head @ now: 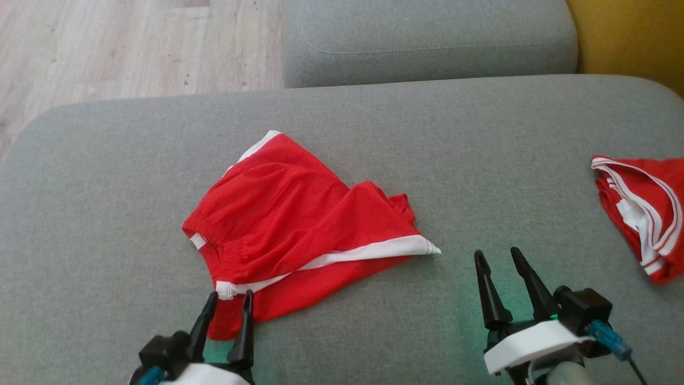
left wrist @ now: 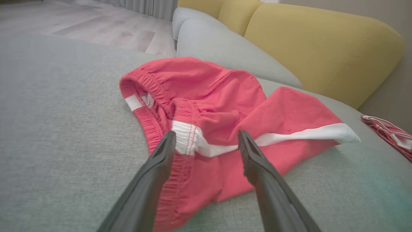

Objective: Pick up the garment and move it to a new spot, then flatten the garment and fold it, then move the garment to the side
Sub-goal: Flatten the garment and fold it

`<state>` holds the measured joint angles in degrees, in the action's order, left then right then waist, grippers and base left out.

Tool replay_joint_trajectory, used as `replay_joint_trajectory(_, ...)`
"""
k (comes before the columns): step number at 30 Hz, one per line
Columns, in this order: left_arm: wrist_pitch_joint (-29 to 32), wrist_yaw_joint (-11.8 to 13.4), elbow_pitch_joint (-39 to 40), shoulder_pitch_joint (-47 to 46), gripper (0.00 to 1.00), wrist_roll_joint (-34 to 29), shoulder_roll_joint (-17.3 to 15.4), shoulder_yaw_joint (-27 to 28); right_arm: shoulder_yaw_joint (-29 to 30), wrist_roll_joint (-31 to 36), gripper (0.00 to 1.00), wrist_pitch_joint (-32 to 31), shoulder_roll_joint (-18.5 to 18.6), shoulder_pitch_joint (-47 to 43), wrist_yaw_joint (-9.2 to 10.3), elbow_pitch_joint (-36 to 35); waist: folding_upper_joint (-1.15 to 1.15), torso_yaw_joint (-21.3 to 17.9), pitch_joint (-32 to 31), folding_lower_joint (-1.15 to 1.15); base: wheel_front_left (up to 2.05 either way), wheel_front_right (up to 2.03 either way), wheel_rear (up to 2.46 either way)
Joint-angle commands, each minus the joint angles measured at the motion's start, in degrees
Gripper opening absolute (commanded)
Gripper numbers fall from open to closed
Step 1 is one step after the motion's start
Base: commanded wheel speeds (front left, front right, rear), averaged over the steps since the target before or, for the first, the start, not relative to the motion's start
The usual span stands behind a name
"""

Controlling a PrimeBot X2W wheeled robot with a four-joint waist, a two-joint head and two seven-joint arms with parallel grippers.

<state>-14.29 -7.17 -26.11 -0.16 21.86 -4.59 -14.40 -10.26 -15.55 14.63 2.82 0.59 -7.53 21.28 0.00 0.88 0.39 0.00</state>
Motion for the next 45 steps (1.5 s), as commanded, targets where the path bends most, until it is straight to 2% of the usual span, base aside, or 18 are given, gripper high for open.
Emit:
replay_joint_trajectory(1,-0.7,-0.3,0.6,-3.9,1.00,1.7,-1.5,0.7,-1.4,0.4,1.00,0.4,0.1,1.7,0.04,-1.4,0.00,-0.2,0.4,0.00,0.00,0.00,0.00)
replay_joint_trajectory(7,-0.7,-0.3,-2.5,-7.6,1.00,7.9,-6.1,-3.9,-1.4,0.7,1.00,0.4,0.1,2.0,0.04,-1.2,0.00,-0.7,1.6,0.00,0.00,0.00,0.00)
replay_joint_trajectory(10,-0.7,-0.3,-3.7,-8.5,1.00,10.3,-7.3,-5.0,-1.2,0.7,1.00,0.4,0.1,2.1,0.04,-1.1,0.00,-0.9,1.8,0.00,0.00,0.00,0.00)
replay_joint_trajectory(18,-0.5,-0.3,-4.7,-10.8,1.00,20.6,-10.8,-14.2,-1.8,0.6,1.00,0.4,0.1,2.1,0.04,-1.2,0.00,-1.0,2.4,0.00,0.00,0.00,0.00)
replay_joint_trajectory(24,-0.6,-0.3,-3.6,-12.2,0.98,25.2,-13.0,-18.3,-2.2,0.5,1.00,0.4,0.1,2.2,0.04,-1.1,0.00,-0.7,2.7,0.00,0.00,0.00,0.00)
replay_joint_trajectory(25,-0.7,-0.3,-3.4,-12.2,0.88,25.9,-13.3,-19.1,-2.2,0.5,1.00,0.4,0.1,2.2,0.04,-1.1,0.00,-0.6,2.7,0.00,0.00,0.00,0.00)
replay_joint_trajectory(26,-0.7,-0.3,-3.2,-12.3,0.49,26.4,-13.6,-19.8,-2.3,0.4,1.00,0.4,0.1,2.2,0.04,-1.0,0.00,-0.5,2.8,0.00,0.00,0.00,0.00)
replay_joint_trajectory(27,-0.7,-0.3,-3.0,-12.4,0.40,26.8,-13.9,-20.4,-2.3,0.4,1.00,0.4,0.1,2.2,0.04,-1.0,0.00,-0.4,2.8,0.00,0.00,0.00,0.00)
replay_joint_trajectory(29,-0.7,-0.3,-2.4,-12.4,0.00,27.7,-14.4,-21.1,-2.4,0.3,1.00,0.4,0.1,2.2,0.04,-0.8,0.00,-0.2,2.8,0.00,0.00,0.00,0.00)
replay_joint_trajectory(37,-0.7,-0.3,1.2,-12.2,0.00,26.8,-15.4,-20.5,-2.9,-0.3,1.00,0.4,0.1,2.6,0.04,-0.3,0.00,0.8,3.2,0.00,0.00,0.00,0.00)
replay_joint_trajectory(45,-0.7,-0.3,2.5,-11.4,0.00,24.2,-14.1,-19.9,-8.1,-3.4,1.00,0.4,0.1,8.0,0.04,4.2,0.00,2.4,4.2,0.00,0.00,0.00,0.00)
